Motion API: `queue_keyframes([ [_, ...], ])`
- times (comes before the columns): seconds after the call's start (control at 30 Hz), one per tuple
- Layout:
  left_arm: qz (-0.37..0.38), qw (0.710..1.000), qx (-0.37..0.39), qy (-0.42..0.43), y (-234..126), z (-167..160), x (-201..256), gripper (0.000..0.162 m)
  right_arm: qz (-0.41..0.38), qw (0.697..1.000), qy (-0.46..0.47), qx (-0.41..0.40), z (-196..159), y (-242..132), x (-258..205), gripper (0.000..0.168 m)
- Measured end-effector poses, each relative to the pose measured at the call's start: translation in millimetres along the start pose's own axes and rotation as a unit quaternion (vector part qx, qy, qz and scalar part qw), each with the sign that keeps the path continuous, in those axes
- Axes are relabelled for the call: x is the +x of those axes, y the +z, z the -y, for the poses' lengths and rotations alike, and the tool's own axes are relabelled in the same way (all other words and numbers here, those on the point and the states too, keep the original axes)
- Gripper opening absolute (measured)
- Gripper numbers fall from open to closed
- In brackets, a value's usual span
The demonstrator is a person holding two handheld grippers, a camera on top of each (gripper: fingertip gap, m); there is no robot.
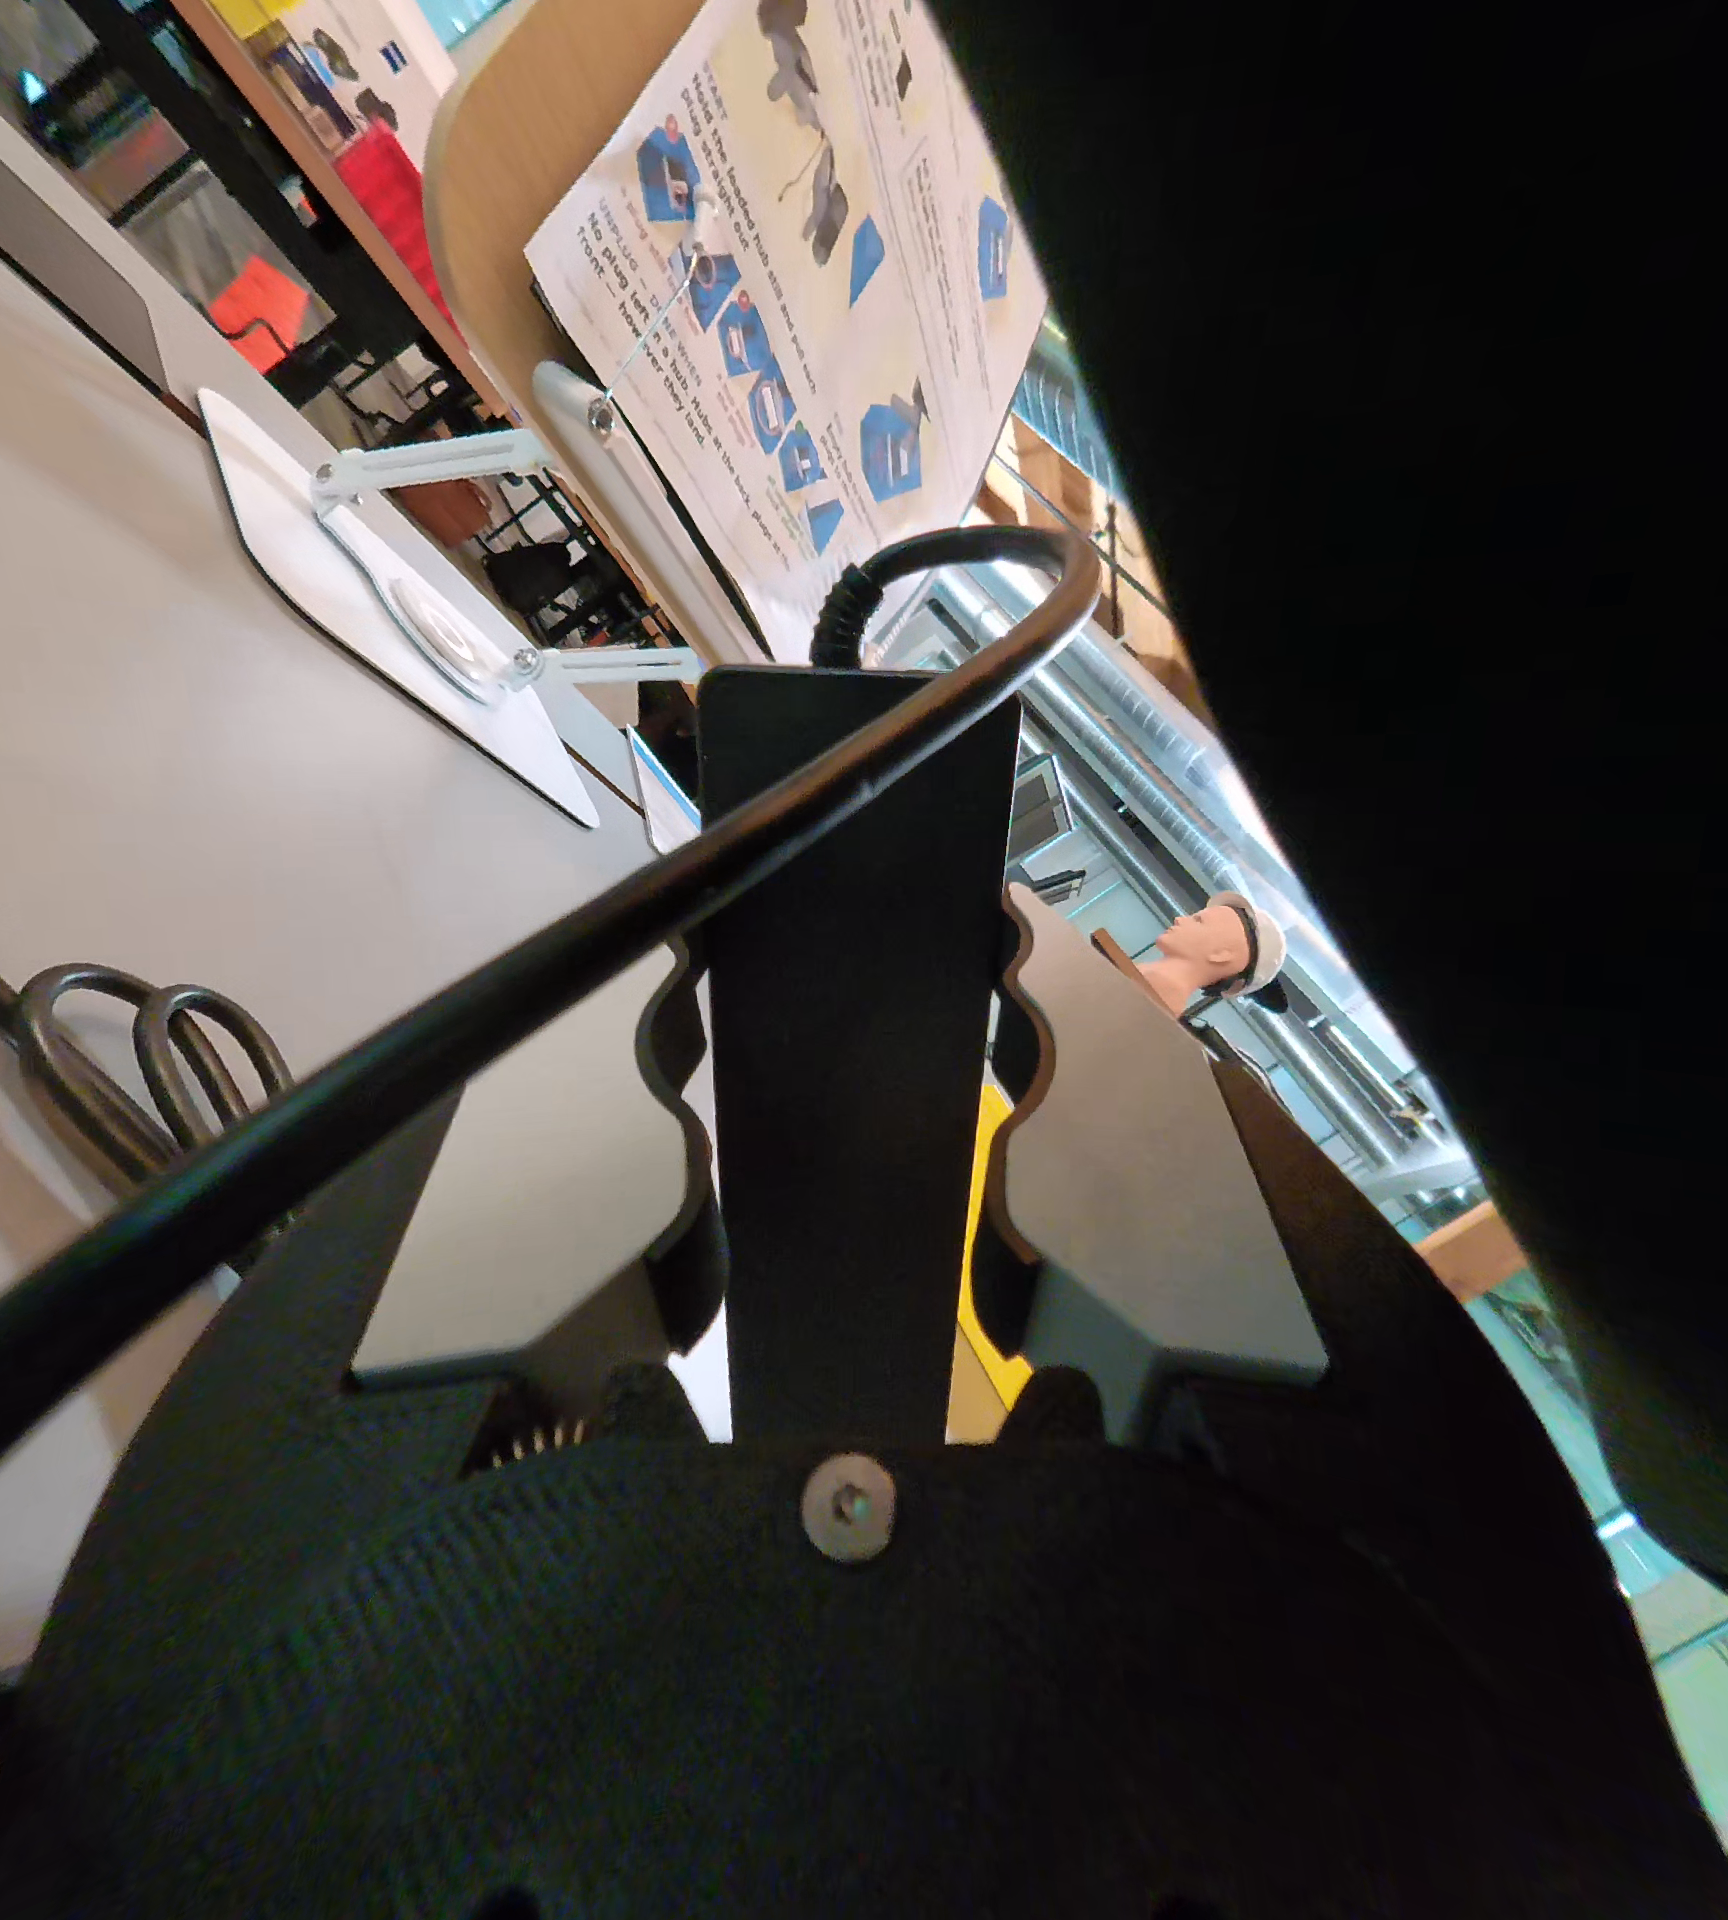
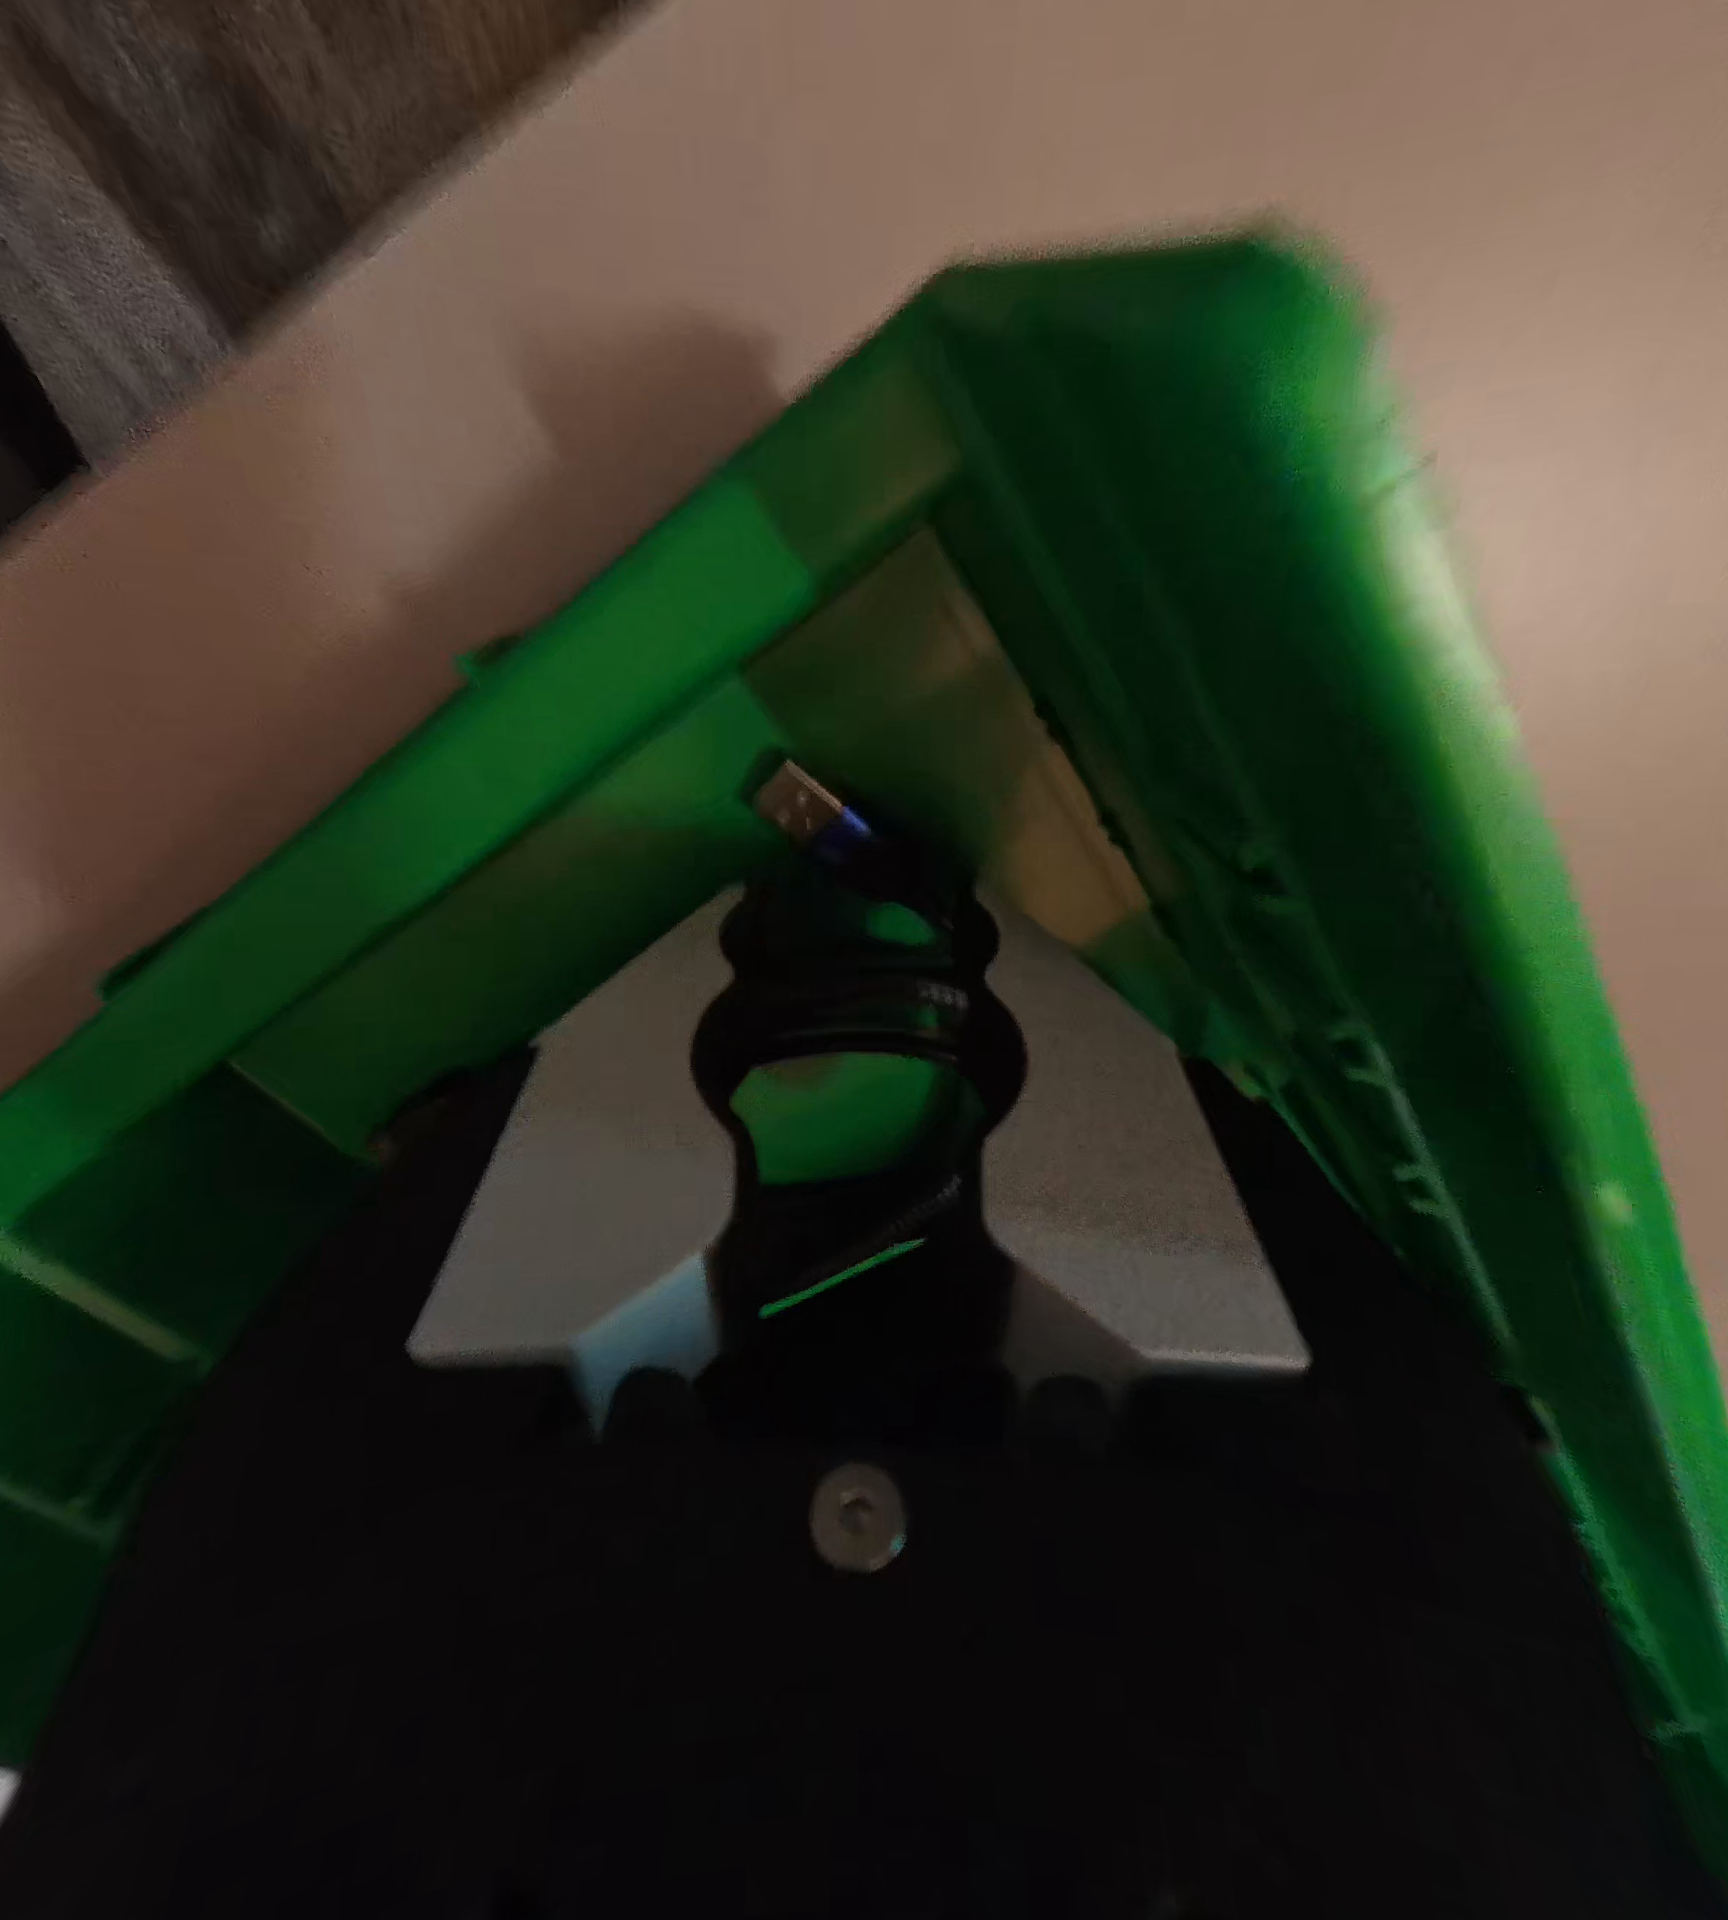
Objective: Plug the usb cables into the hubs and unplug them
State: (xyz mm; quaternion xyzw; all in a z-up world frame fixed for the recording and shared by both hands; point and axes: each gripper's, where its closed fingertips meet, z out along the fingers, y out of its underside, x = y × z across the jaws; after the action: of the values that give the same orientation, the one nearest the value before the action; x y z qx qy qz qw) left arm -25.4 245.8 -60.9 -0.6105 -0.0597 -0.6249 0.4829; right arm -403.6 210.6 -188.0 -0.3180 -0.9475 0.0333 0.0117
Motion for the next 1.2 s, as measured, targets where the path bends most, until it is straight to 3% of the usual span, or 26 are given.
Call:
queue_keyframes([
  [0.17,-0.005,1.0,-0.004,-0.004,1,-1,2,0.052,-0.011,1.0,-0.024,0.008,7,-7,-2,0.013],
  [0.33,-0.005,1.0,-0.002,-0.01,0,0,1,0.052,-0.064,0.984,0.024,0.167,30,-81,12,0.005],
  [0.53,-0.002,1.0,-0.001,-0.008,2,-1,1,0.052,-0.104,0.904,0.137,0.391,25,-199,32,0.005],
  [0.7,-0.003,1.0,-0.004,0.0,2,-3,3,0.052,-0.15,0.851,0.177,0.471,5,-254,22,0.005],
  [0.9,-0.001,1.0,-0.004,-0.001,2,-3,2,0.053,-0.191,0.8,0.229,0.521,-27,-302,-40,0.005],
  [1.0,-0.001,1.0,-0.006,0.0,1,-4,2,0.053,-0.235,0.772,0.261,0.529,-61,-317,-85,0.005],
  [1.2,-0.005,1.0,-0.016,-0.018,1,-4,-4,0.052,-0.333,0.69,0.324,0.556,-135,-343,-196,0.005],
])
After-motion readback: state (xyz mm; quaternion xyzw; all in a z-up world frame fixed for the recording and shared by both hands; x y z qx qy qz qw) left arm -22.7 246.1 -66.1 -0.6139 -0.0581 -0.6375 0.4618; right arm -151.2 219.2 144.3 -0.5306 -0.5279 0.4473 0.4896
